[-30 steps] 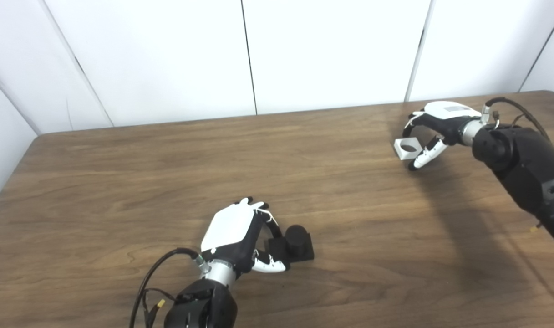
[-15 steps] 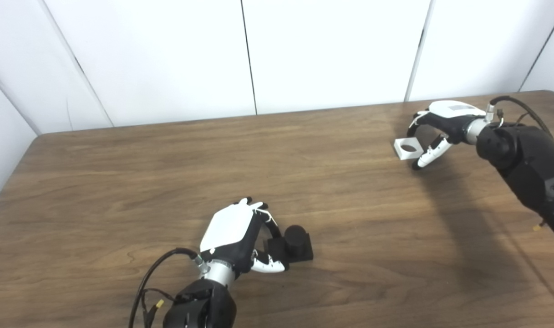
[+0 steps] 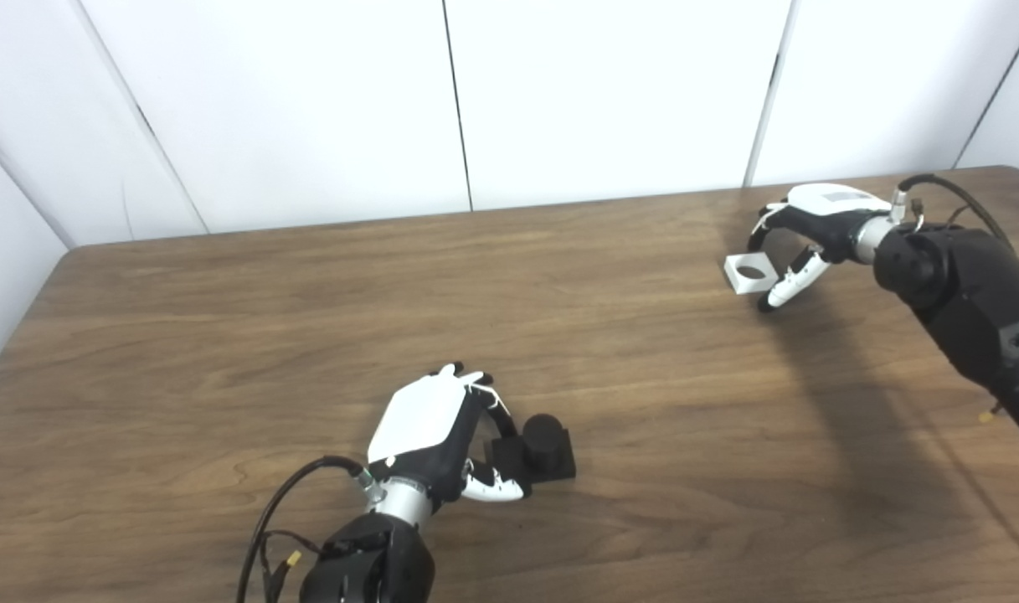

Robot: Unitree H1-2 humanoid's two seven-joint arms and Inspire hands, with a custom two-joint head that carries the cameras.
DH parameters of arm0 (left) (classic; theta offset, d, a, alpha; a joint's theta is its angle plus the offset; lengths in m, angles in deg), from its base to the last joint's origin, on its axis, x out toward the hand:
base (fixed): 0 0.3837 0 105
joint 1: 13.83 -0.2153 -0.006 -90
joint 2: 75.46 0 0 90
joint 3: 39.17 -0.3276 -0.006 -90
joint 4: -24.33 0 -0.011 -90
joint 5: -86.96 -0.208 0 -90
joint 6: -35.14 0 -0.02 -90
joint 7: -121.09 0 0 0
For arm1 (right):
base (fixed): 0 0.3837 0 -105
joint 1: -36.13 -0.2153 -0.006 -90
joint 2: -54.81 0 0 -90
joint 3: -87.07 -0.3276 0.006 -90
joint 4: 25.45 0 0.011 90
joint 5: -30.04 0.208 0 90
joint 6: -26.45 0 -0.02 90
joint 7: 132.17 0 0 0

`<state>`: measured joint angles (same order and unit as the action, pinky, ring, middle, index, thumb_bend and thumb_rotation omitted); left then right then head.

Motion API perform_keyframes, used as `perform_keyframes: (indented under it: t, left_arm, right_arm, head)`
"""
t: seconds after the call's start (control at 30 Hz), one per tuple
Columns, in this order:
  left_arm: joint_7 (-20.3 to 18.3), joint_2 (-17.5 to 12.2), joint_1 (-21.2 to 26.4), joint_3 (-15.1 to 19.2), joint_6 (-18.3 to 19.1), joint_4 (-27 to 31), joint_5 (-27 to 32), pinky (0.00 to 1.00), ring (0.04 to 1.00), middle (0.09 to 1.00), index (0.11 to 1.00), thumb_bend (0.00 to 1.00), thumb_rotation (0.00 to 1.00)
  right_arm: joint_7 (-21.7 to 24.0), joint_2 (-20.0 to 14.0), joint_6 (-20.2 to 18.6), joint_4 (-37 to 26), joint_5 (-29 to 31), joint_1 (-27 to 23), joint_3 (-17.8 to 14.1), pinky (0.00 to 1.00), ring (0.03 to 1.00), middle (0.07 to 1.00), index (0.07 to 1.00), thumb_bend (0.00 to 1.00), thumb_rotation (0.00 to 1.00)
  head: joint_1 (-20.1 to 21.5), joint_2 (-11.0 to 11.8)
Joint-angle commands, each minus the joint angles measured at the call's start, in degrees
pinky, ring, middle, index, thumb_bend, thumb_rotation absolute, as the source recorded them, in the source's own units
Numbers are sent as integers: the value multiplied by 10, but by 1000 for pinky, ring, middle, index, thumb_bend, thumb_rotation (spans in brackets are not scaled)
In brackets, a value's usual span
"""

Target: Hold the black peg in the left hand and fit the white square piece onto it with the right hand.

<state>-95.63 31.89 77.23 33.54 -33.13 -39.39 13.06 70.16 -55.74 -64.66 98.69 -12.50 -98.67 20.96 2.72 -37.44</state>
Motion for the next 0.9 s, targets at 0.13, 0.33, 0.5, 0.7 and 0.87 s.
perform_keyframes:
  t: [0.13, 0.33, 0.5, 0.7, 0.87]
  left_arm:
    - [6, 4, 8, 2, 1, 4, -11, 1000, 1000, 914, 488, 523, 54]
    - [2, 5, 6, 0, 1, 7, -15, 1000, 1000, 913, 489, 523, 55]
    - [2, 6, 6, 2, 3, 7, -15, 1000, 1000, 911, 488, 523, 54]
    - [2, 7, 6, 3, 4, 8, -14, 1000, 1000, 912, 488, 523, 54]
    - [5, 6, 6, 0, 0, 6, -17, 1000, 1000, 912, 488, 523, 54]
  right_arm:
    - [-3, -4, 9, -3, 0, -40, -1, 971, 1000, 959, 751, 764, 306]
    - [-5, -4, 12, 8, 2, -47, -1, 969, 1000, 950, 734, 756, 301]
    - [-2, -5, 8, 10, -2, -50, 3, 973, 1000, 951, 696, 742, 290]
    - [1, -4, 9, 10, 3, -50, 5, 984, 1000, 952, 649, 732, 259]
    - [-2, -4, 10, 9, 0, -50, 7, 976, 1000, 950, 626, 741, 239]
  head:
    - [-1, 0]
    - [-1, -1]
    - [-2, -1]
    - [-3, -2]
    - [-3, -2]
